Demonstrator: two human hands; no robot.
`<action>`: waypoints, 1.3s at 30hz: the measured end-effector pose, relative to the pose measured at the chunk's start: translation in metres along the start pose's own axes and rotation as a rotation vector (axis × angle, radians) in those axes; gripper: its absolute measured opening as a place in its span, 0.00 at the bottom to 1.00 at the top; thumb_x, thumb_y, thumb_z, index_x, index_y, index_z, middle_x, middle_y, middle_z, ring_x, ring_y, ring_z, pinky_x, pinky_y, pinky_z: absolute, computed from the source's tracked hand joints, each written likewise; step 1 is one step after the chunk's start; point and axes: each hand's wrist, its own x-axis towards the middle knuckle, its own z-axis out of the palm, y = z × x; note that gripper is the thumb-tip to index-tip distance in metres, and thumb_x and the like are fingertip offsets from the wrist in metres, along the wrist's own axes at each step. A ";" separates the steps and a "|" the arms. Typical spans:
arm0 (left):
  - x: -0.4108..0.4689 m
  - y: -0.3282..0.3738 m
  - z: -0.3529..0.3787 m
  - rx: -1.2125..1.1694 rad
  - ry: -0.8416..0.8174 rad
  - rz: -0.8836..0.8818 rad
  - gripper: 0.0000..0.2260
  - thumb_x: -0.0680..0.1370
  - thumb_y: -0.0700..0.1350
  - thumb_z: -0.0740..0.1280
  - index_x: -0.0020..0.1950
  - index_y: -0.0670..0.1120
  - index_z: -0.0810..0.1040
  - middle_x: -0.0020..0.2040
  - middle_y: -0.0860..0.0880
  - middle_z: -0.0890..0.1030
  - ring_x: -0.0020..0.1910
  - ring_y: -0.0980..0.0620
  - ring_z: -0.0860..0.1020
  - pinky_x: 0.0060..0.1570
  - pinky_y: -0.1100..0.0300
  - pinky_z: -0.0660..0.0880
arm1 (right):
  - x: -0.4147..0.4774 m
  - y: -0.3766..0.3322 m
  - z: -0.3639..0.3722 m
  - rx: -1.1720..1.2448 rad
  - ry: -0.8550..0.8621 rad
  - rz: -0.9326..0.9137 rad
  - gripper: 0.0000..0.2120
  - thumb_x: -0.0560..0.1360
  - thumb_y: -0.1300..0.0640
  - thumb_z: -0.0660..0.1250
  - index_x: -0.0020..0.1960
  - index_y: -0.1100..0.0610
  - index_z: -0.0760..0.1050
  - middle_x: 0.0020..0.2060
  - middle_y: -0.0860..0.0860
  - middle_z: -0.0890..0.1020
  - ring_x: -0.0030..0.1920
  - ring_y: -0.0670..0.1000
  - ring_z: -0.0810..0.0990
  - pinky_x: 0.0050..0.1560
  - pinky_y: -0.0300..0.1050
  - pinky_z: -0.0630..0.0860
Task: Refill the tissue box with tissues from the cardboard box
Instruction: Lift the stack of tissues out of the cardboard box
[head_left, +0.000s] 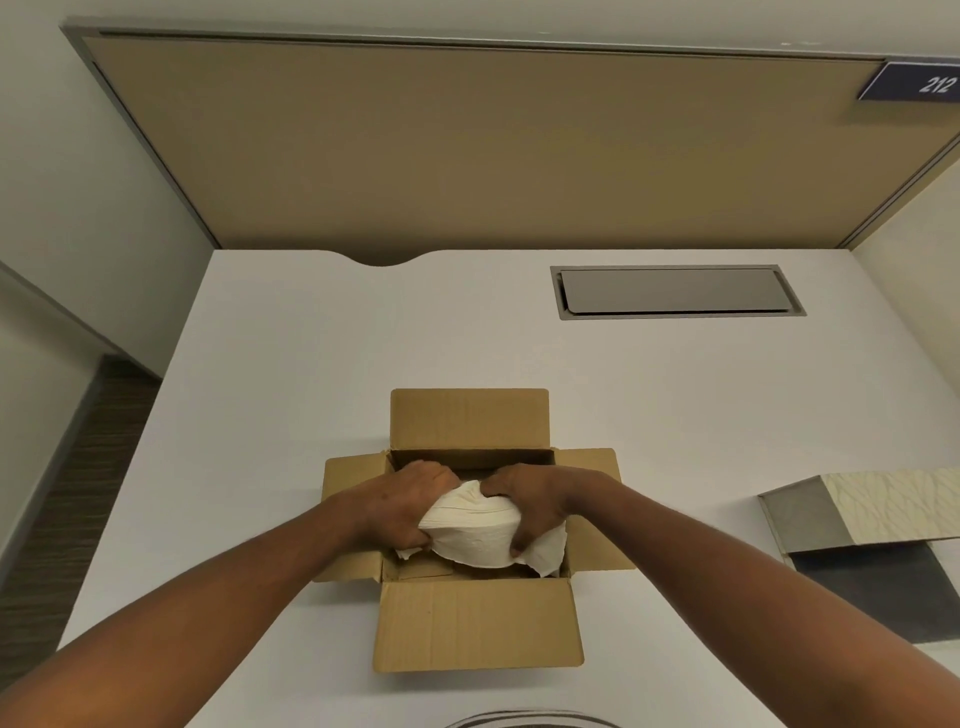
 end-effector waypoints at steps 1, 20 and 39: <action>-0.002 0.000 0.000 0.014 0.032 0.011 0.30 0.69 0.54 0.73 0.67 0.54 0.66 0.62 0.53 0.73 0.60 0.57 0.69 0.61 0.65 0.67 | 0.000 -0.001 0.002 -0.023 0.015 0.010 0.35 0.65 0.49 0.77 0.68 0.52 0.66 0.64 0.53 0.75 0.62 0.55 0.74 0.61 0.50 0.75; -0.026 -0.003 0.000 -0.205 0.271 -0.060 0.26 0.70 0.52 0.72 0.65 0.53 0.67 0.60 0.58 0.69 0.56 0.60 0.70 0.51 0.72 0.70 | -0.032 0.001 0.025 0.163 0.481 0.080 0.25 0.67 0.50 0.72 0.61 0.53 0.72 0.53 0.50 0.80 0.52 0.49 0.77 0.47 0.43 0.79; -0.032 0.004 -0.007 -0.215 0.323 -0.047 0.25 0.70 0.53 0.73 0.61 0.55 0.65 0.57 0.58 0.67 0.55 0.61 0.70 0.48 0.68 0.76 | -0.046 0.009 0.015 0.149 0.431 0.039 0.26 0.64 0.47 0.69 0.59 0.55 0.72 0.51 0.49 0.75 0.50 0.48 0.73 0.46 0.42 0.76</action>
